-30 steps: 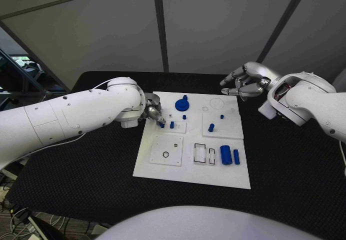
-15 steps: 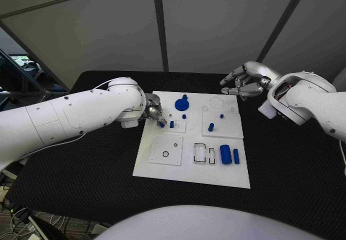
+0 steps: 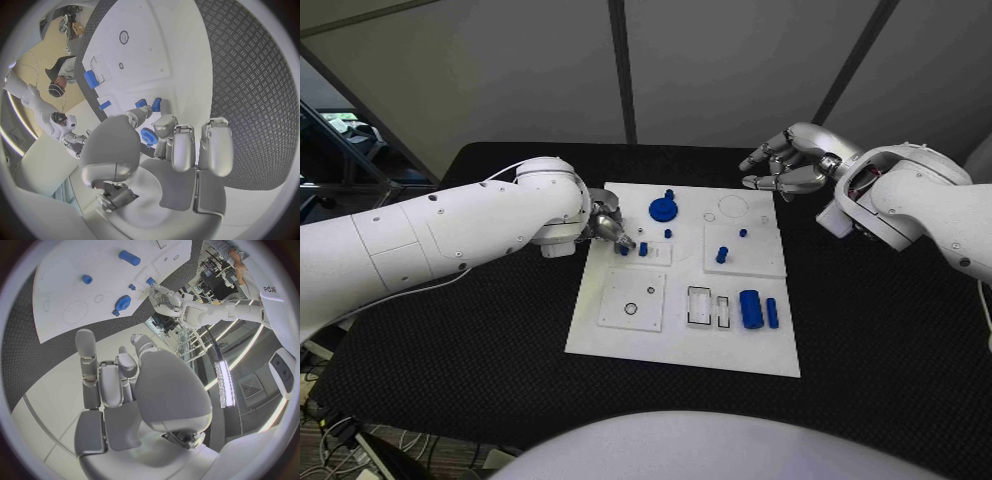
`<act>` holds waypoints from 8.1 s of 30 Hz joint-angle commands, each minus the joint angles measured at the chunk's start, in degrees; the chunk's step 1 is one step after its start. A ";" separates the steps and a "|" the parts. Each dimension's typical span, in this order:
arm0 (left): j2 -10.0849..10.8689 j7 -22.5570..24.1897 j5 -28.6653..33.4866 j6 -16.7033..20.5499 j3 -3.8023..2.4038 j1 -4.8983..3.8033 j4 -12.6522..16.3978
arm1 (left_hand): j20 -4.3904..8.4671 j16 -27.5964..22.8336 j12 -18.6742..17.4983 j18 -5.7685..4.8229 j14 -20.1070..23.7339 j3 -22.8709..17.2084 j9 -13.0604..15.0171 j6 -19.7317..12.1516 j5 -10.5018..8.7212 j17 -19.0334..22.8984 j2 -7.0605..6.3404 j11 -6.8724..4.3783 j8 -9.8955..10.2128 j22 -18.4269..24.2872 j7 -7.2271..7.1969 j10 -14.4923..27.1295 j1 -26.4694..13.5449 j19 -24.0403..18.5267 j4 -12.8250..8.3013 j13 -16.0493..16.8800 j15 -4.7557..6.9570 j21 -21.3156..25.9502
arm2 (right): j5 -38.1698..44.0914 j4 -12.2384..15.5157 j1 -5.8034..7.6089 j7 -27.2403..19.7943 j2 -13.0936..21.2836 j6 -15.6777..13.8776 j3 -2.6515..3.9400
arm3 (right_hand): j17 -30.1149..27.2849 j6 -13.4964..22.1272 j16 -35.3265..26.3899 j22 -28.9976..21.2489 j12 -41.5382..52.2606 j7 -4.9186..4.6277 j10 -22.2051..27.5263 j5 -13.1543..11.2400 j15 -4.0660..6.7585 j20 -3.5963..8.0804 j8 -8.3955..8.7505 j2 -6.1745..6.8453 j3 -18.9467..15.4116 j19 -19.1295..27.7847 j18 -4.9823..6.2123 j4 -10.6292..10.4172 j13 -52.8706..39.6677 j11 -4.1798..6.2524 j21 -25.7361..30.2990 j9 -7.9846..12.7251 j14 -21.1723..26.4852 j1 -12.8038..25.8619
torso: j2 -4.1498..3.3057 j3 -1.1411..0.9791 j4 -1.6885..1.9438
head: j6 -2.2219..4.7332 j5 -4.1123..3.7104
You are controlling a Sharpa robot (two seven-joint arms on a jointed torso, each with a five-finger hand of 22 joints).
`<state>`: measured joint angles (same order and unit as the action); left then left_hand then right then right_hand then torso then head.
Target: Assemble the parts on the task board
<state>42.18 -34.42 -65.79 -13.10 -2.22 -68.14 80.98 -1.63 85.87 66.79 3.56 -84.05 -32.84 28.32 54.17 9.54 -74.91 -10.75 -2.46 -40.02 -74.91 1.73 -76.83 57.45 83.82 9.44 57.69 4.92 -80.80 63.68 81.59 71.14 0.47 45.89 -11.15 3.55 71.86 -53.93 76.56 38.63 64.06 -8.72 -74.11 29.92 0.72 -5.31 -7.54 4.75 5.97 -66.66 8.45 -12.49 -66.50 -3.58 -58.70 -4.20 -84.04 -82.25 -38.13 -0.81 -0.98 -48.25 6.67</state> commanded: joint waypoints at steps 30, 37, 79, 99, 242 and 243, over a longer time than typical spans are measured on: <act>2.30 15.19 8.05 18.32 -0.59 0.07 0.76 | -3.39 -20.49 -19.89 4.79 6.82 19.07 -4.49 -13.91 0.24 11.06 2.44 6.31 6.33 13.24 6.04 24.01 10.45 -16.68 5.57 -22.03 -4.68 29.77 | 0.13 -0.28 0.09 -0.43 -0.09 -0.29 0.02 | -0.13 -0.30 -0.32 -0.18 -0.22 -0.04 0.47 0.31 0.25 0.13 -0.39 0.11 0.48 0.23 0.51 0.07 0.10 0.12 0.30 0.06 -1.94 0.34 | -0.01 -0.03 -0.03 | 0.94 -0.54; 0.79 24.77 -1.30 23.30 0.10 0.15 2.06 | -5.79 -37.17 -26.21 6.27 22.98 12.91 -9.20 -15.92 0.06 27.75 0.41 8.20 9.65 21.37 7.70 31.91 23.54 -27.55 1.39 -28.32 -6.93 43.43 | 0.13 -0.44 0.09 -0.39 -0.26 -0.63 0.02 | -4.87 -0.12 -4.73 -6.08 -7.67 -0.08 5.10 0.37 0.23 0.11 -0.39 0.59 1.70 3.14 1.44 -0.20 6.52 0.10 4.66 0.09 -0.49 0.30 | -0.02 0.01 -0.02 | 1.27 -1.00; -9.03 25.47 -21.98 16.65 3.34 0.18 -6.15 | -4.02 -9.27 -35.13 1.60 0.21 9.66 -21.83 -2.41 -0.02 12.46 -1.85 6.84 19.86 0.01 6.10 24.07 25.33 -3.15 0.86 -46.02 -4.80 12.81 | 0.15 -0.62 0.08 -0.27 -1.25 -0.66 0.00 | -14.72 0.10 -16.63 -13.00 -27.29 -0.19 11.73 0.62 0.20 0.03 -0.74 2.43 5.77 4.86 2.11 -0.97 25.08 0.02 12.27 0.01 1.41 0.36 | -0.05 0.01 0.05 | 1.65 -1.56; -9.22 24.86 -21.98 15.69 3.35 0.42 -6.58 | -3.78 -8.89 -35.89 1.40 -0.17 8.90 -22.11 -1.13 0.06 12.49 -1.31 6.60 20.63 -0.66 5.97 22.47 25.79 -2.59 0.31 -46.95 -4.56 12.05 | 0.15 -0.75 0.09 -0.29 -1.40 -0.47 0.00 | -14.59 -0.05 -16.64 -13.08 -27.37 -0.15 11.52 0.67 0.24 0.06 -0.85 2.41 5.95 4.68 2.11 -0.92 25.33 0.06 12.38 -0.02 1.27 0.34 | -0.05 0.02 0.00 | 1.49 -1.66; -2.26 24.71 -19.59 14.75 -1.36 3.78 -4.03 | -3.52 -8.01 -46.15 1.18 0.19 3.65 -24.26 0.86 -0.88 15.11 -1.23 6.30 30.60 -2.50 6.34 14.50 23.13 -2.13 -5.59 -50.71 -4.32 11.74 | 0.23 -1.32 0.06 -0.35 -1.48 -0.19 0.00 | -14.75 -0.34 -17.13 -13.27 -27.45 -0.07 11.12 0.72 0.32 0.14 -1.08 2.44 6.30 4.35 2.10 -0.81 25.78 0.15 12.67 -0.07 1.14 0.40 | 0.00 0.00 0.03 | 1.64 -1.15; -2.24 24.70 -19.58 14.73 -1.36 3.78 -4.05 | -3.50 -8.00 -46.34 1.18 0.21 3.71 -24.41 0.34 -0.88 15.16 -1.35 6.27 31.05 -2.52 6.37 14.49 23.04 -2.12 -5.57 -50.76 -4.31 11.77 | 0.23 -1.32 0.06 -0.33 -1.46 -0.19 0.00 | -14.80 -0.34 -17.20 -13.28 -27.46 -0.07 11.10 0.73 0.32 0.15 -1.09 2.44 6.32 4.34 2.10 -0.81 25.81 0.15 12.69 -0.07 1.14 0.41 | 0.01 -0.02 0.04 | 1.64 -1.15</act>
<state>39.95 -9.77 -85.73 2.18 -3.57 -64.31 76.96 -4.92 77.67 20.65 11.10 -83.96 -29.55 3.98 54.85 8.79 -59.80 -12.09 3.83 -9.24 -74.91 8.00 -61.94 81.09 81.78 3.94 6.99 0.52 -69.37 63.78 80.21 71.11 0.46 44.41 -11.43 3.52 57.16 -53.90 59.73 25.43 36.97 -8.69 -62.58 30.34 1.03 -5.13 -8.43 6.62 11.99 -61.97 10.25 -13.42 -40.75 -3.51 -46.31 -4.20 -82.51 -81.88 -38.12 -0.82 -0.97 -46.58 5.53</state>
